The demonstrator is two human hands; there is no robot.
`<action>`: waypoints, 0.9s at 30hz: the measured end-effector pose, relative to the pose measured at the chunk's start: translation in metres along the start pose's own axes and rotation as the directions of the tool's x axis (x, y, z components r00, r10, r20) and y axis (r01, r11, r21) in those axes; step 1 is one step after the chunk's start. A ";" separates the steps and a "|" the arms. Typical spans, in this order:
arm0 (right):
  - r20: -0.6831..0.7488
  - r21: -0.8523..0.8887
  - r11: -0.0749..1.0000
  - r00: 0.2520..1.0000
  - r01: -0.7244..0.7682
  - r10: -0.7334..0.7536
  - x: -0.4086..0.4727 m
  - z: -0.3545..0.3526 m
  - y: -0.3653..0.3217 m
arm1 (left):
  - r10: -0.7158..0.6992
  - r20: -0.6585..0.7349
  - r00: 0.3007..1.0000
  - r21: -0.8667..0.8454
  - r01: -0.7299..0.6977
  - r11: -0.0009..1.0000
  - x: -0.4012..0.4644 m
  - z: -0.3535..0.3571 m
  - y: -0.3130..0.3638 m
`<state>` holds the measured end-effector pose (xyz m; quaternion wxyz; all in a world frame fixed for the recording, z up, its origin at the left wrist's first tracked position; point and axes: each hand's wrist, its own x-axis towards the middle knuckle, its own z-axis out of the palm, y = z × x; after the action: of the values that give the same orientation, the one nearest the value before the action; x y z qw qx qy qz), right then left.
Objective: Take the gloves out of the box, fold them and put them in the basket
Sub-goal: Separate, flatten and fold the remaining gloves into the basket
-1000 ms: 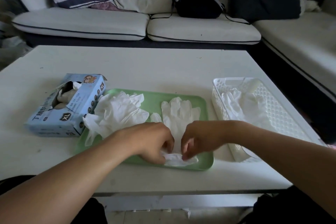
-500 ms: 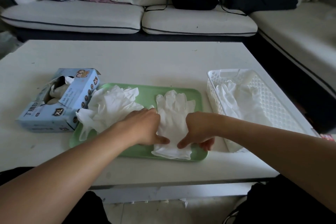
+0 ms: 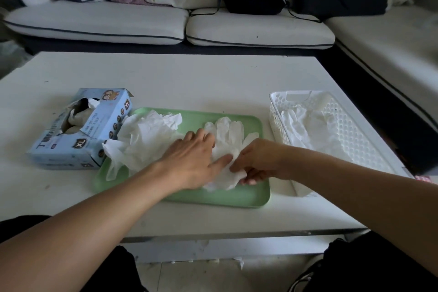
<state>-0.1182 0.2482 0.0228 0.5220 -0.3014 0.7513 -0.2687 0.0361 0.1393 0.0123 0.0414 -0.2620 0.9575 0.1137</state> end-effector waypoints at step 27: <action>-0.234 0.249 0.647 0.693 0.721 -0.682 -0.045 -0.070 -0.042 | -0.175 -0.367 0.914 -0.899 -0.299 0.321 0.019 -0.079 0.035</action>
<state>-0.1650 0.2597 0.1029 0.3729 -0.4627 0.5509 -0.5860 0.0002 0.1402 0.0930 -0.3196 -0.2157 0.7057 0.5944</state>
